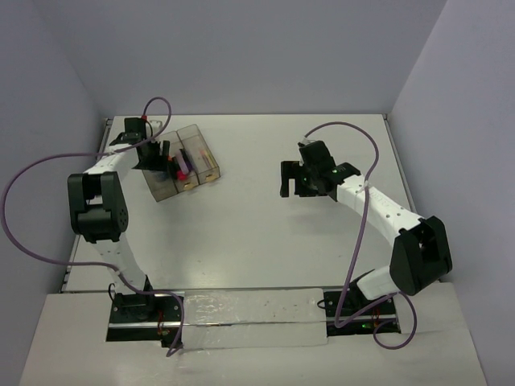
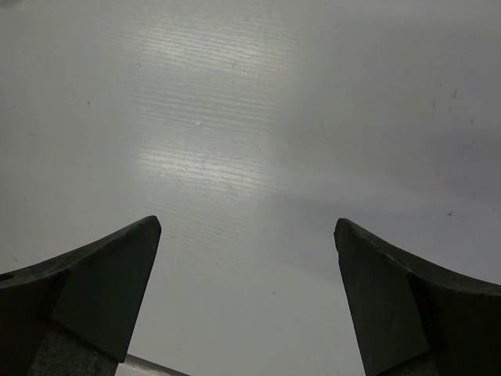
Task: Sort the stationery into containers
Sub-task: Place the stationery in the storage box.
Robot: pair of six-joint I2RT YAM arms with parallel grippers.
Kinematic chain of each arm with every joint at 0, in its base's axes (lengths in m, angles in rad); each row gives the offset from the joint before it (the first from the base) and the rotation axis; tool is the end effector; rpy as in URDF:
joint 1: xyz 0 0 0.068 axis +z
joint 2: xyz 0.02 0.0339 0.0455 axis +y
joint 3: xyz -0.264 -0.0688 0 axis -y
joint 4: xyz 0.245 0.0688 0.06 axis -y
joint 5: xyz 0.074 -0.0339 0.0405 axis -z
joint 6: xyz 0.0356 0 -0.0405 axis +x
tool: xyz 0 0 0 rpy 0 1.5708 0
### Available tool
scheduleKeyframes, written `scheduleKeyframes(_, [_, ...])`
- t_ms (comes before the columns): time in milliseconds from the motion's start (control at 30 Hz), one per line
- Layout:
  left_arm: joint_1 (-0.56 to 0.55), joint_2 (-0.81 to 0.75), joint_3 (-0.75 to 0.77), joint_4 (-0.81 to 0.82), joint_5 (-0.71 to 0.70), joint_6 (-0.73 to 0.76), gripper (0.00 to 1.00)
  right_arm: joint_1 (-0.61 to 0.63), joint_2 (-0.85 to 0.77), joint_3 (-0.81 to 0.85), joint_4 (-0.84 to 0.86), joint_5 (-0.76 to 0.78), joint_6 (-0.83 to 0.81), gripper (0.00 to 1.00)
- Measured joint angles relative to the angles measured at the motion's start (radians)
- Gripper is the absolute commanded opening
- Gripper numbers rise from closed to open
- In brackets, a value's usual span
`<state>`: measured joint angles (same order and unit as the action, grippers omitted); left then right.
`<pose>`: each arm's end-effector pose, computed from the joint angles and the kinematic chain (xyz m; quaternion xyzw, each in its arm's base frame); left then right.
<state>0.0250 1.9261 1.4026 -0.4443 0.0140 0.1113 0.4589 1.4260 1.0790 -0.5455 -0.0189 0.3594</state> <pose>0.4161 0.0099 0.2002 0.0433 0.9539 0.0136 0.2967 0.2700 0.1341 0.2625 -0.0500 0.9417 0.1405 0.3017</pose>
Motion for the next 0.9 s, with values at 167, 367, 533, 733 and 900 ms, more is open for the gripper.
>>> scheduleKeyframes(167, [-0.005, -0.019, 0.020, 0.013, -0.010, -0.006, 0.93, -0.010, -0.006, 0.006, -0.004, 0.002, -0.019, 1.00])
scheduleKeyframes(367, [-0.012, -0.024, 0.027, 0.014, -0.041, -0.022, 0.93, -0.019, -0.013, 0.013, -0.009, 0.002, -0.036, 1.00])
scheduleKeyframes(533, [-0.012, -0.048, 0.047, 0.006, -0.050, -0.025, 0.94, -0.030, -0.030, 0.013, -0.009, 0.003, -0.040, 1.00])
scheduleKeyframes(733, [-0.012, -0.080, 0.089, 0.001, -0.073, -0.023, 0.94, -0.046, -0.057, 0.013, -0.009, 0.002, -0.043, 1.00])
scheduleKeyframes(900, [-0.012, -0.135, 0.093, -0.011, -0.081, -0.029, 0.97, -0.074, -0.091, 0.009, -0.006, 0.000, -0.044, 1.00])
